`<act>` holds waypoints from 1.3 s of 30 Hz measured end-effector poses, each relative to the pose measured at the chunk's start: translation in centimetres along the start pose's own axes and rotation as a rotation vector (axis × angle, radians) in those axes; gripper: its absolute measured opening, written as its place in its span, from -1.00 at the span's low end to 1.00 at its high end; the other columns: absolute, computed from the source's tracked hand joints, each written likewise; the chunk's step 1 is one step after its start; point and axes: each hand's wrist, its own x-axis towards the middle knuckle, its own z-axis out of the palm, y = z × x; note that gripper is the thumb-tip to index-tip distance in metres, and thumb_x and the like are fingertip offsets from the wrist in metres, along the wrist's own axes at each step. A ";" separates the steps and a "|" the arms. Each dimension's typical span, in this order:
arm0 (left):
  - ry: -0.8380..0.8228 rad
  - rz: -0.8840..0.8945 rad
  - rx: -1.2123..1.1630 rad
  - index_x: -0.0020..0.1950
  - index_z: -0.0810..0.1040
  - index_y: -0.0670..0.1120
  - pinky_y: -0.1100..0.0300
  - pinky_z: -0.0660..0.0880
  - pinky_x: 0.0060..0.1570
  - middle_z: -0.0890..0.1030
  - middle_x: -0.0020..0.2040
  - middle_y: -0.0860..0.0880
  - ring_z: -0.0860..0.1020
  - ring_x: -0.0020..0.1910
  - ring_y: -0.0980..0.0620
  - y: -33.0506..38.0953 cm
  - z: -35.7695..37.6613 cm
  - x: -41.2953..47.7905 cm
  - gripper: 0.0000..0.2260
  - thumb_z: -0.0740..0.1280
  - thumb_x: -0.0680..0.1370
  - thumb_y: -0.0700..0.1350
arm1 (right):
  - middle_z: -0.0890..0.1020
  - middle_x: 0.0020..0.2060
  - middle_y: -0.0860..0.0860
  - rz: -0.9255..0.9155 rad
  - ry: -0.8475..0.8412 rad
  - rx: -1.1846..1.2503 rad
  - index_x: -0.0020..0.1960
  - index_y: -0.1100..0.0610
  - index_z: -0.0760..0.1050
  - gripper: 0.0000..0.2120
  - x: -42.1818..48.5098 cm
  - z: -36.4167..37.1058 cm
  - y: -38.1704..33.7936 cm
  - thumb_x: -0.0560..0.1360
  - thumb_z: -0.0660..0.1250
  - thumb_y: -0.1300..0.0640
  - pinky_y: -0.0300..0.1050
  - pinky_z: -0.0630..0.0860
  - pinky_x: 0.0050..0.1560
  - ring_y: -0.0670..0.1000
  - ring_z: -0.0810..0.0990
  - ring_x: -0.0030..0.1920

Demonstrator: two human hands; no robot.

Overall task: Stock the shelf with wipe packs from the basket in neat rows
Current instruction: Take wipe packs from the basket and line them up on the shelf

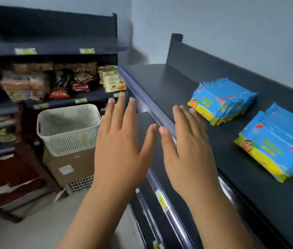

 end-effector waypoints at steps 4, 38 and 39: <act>0.014 -0.108 0.118 0.65 0.13 -0.08 -0.05 0.00 0.61 0.06 0.67 -0.03 -0.07 0.66 0.00 -6.4 -3.0 1.8 -0.31 0.06 0.63 0.27 | 0.18 0.64 -0.05 0.028 -0.128 0.202 0.65 0.03 0.14 -0.39 2.4 6.1 -5.9 0.68 -0.04 -0.22 0.05 0.07 0.62 -0.08 -0.03 0.65; -0.351 -1.067 -0.260 0.37 0.50 -0.01 0.14 0.52 -0.25 0.61 0.04 -0.04 0.56 -0.20 0.01 -56.1 10.4 25.7 -0.69 0.25 0.63 -0.11 | 0.66 0.04 0.11 1.042 -0.625 0.563 0.07 0.08 0.53 -0.68 32.0 55.9 -12.7 0.49 0.20 -0.11 0.24 0.60 0.17 0.18 0.65 0.05; -0.380 -1.096 -0.250 0.33 0.52 -0.02 0.15 0.50 -0.22 0.61 0.08 -0.07 0.56 -0.17 -0.01 -57.3 11.8 26.7 -0.72 0.25 0.62 -0.11 | 0.66 0.04 0.12 1.055 -0.637 0.545 0.06 0.11 0.52 -0.69 32.8 57.8 -11.9 0.50 0.22 -0.09 0.22 0.61 0.16 0.20 0.65 0.05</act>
